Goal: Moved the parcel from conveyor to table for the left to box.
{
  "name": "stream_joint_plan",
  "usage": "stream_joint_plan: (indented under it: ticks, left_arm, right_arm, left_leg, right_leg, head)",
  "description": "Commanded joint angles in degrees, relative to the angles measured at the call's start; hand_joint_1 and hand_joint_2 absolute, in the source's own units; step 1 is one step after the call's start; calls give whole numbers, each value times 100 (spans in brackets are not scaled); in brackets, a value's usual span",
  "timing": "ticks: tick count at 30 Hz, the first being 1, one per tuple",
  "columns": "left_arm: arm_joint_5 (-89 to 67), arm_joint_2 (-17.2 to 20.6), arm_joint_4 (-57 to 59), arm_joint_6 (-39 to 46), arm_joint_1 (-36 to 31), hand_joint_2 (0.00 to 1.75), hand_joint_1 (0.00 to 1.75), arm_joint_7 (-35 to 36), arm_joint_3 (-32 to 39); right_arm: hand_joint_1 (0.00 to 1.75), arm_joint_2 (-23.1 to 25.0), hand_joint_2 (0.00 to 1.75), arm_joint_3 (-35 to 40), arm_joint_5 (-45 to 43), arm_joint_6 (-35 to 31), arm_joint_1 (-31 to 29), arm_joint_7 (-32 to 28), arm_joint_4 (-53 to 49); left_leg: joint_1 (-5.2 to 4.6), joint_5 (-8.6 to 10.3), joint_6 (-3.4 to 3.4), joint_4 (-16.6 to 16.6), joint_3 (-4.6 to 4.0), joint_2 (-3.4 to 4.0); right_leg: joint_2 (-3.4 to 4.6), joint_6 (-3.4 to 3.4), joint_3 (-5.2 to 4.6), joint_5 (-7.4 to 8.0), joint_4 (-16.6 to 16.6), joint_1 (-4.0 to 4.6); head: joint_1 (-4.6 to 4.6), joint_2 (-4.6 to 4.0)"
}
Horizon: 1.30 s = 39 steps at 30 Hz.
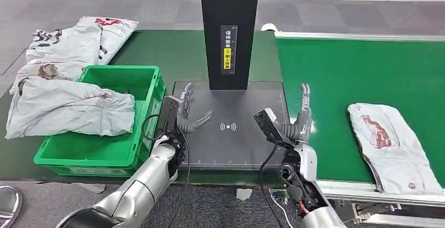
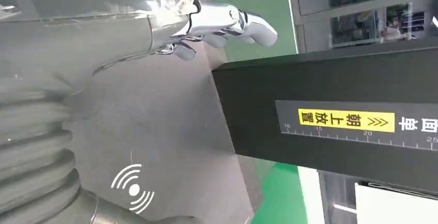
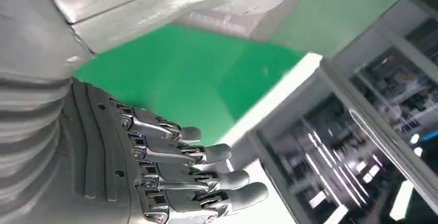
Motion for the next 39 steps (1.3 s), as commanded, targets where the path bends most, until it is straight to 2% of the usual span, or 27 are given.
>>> stream_joint_plan:
  ticks: [1,6,14,27,32,34,39]
  left_arm:
    - [66,39,417,102,-185,175,0,-8,-223]
    - [-34,16,453,188,-197,175,0,-8,-212]
    - [-161,22,404,352,-74,175,0,-57,-224]
    - [-315,62,205,339,89,175,0,-64,-196]
    - [-342,119,125,417,134,175,0,-87,-231]
    - [-342,141,102,401,150,175,0,-60,-267]
    - [-342,141,102,401,150,175,0,-60,-267]
  right_arm:
    - [0,-177,175,-2583,2241,0,68,591,-391]
    - [0,-307,175,-3086,2939,0,71,1083,-155]
    - [0,-893,175,-2864,3463,0,33,2200,632]
    - [0,-1109,175,-2889,3543,0,317,2463,1042]
    - [0,-1195,175,-2566,3498,0,276,2783,1543]
    - [0,-1323,175,-2286,3561,0,179,3132,2061]
    - [0,-1323,175,-2286,3561,0,179,3132,2061]
  left_leg:
    - [-4,2,3,-6,3,-20]
    - [-1,2,5,-4,1,-22]
    - [-2,-2,7,-8,9,-11]
    - [-2,-5,6,-7,6,-3]
    - [1,-9,8,-12,13,6]
    - [-1,-8,8,-6,2,4]
    - [0,-10,11,-9,8,8]
  right_leg:
    - [-21,1,10,-5,-4,-3]
    - [-24,2,11,-4,-7,-3]
    - [-13,1,16,-2,-14,-4]
    - [-5,1,9,-3,-10,-4]
    - [3,0,17,-1,-18,0]
    - [1,1,6,-2,-9,-2]
    - [3,1,14,-1,-16,-1]
  head:
    - [0,-2]
    - [2,0]
    - [2,-2]
    - [2,0]
    - [2,-2]
    - [2,0]
    - [2,0]
